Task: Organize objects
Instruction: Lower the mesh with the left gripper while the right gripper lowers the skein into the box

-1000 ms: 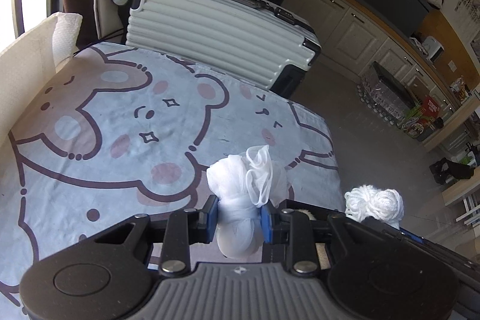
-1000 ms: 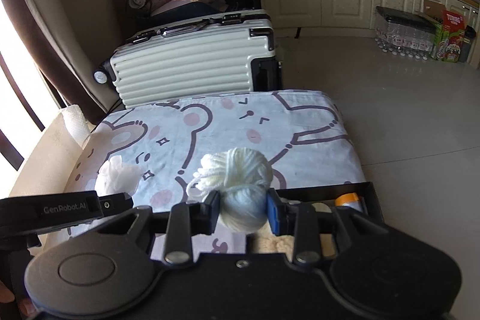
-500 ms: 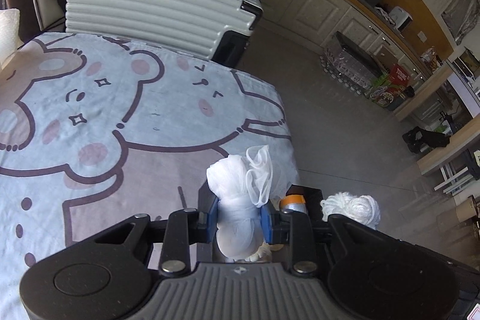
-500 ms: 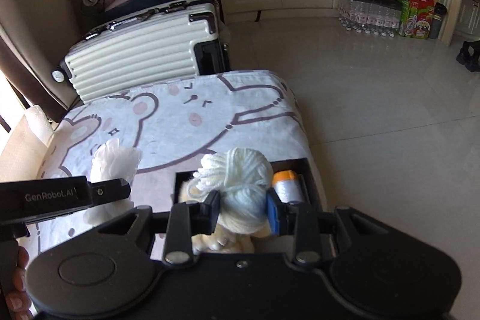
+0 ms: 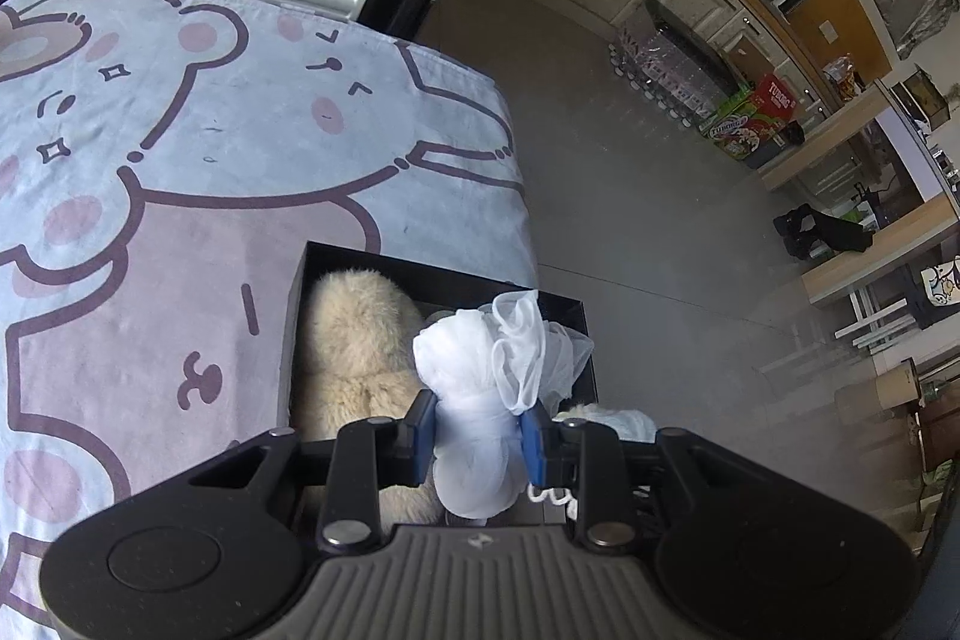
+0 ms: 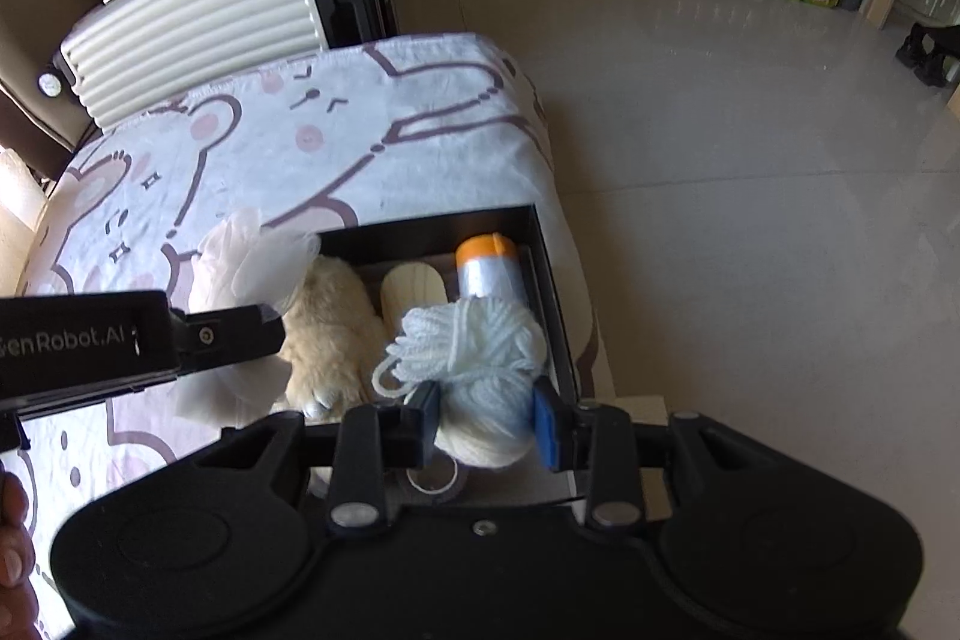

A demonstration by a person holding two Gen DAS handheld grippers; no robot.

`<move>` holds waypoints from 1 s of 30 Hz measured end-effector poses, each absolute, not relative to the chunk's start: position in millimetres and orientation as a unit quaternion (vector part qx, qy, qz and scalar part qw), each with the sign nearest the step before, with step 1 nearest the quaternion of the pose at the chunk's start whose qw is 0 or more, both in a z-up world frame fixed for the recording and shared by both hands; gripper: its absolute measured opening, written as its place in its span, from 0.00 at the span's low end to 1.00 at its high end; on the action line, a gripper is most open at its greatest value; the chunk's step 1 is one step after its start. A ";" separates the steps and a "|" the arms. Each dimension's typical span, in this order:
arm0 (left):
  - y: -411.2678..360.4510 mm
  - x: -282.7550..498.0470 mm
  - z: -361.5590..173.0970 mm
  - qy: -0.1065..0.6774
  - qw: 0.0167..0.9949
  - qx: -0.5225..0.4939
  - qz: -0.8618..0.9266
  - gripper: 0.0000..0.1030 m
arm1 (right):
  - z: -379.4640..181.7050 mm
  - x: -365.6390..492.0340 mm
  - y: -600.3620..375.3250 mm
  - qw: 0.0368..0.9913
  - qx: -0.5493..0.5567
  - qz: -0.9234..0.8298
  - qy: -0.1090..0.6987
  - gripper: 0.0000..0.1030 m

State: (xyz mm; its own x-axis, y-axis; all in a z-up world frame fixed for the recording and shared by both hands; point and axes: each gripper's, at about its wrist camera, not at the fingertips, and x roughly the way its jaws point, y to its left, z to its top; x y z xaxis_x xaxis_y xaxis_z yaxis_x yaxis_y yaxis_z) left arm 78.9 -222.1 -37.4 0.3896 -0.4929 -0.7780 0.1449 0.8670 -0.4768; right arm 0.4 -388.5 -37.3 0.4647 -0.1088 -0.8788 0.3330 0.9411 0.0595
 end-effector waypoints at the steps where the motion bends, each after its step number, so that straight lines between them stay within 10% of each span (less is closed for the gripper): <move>1: -224.8 79.0 -40.2 0.520 0.814 -0.170 -0.196 0.29 | -42.2 1.5 -389.3 0.844 0.115 -0.130 0.508 0.32; 30: -263.7 81.8 -87.1 0.560 0.788 -0.169 -0.191 0.32 | -62.9 1.6 -407.7 0.829 0.103 -0.122 0.537 0.23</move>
State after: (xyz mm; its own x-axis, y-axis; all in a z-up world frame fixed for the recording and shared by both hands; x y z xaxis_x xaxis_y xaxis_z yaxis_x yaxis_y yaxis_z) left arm 81.8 -263.7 -87.1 0.2991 -0.4904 -0.8186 0.1104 0.8699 -0.4808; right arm 1.6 -407.7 -62.9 0.3943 -0.0918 -0.9144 0.3139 0.9486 0.0401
